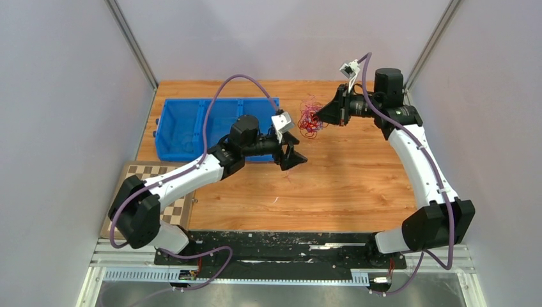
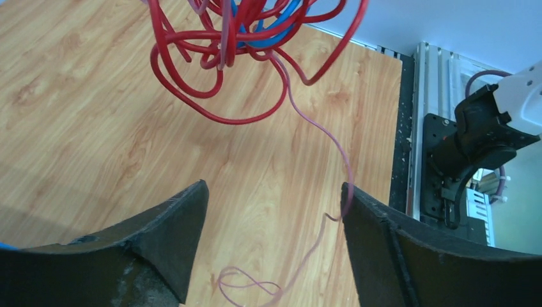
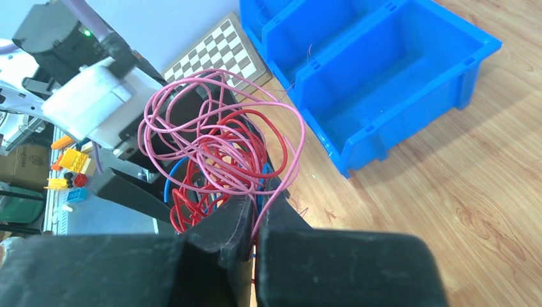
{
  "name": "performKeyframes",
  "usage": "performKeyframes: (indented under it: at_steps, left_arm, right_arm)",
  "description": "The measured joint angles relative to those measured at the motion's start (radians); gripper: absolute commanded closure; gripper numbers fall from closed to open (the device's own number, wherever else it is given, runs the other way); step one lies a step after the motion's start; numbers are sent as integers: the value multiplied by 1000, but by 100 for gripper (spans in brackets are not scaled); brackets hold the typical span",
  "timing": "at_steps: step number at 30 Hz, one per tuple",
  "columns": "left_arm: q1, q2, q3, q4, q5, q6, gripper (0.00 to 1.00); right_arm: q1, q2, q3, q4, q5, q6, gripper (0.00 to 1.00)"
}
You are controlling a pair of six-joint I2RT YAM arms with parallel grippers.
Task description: Untangle the cables
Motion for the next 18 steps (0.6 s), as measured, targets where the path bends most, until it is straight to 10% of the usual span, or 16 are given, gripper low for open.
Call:
performKeyframes:
  at_steps: [4, 7, 18]
  left_arm:
    - [-18, 48, -2, 55, -15, -29, 46]
    - [-34, 69, -2, 88, -16, -47, 94]
    - [-51, -127, 4, -28, 123, 47, 100]
  right_arm:
    - [0, -8, -24, 27, 2, 27, 100]
    - [0, -8, -37, 40, 8, 43, 100]
    - [-127, 44, -64, 58, 65, 35, 96]
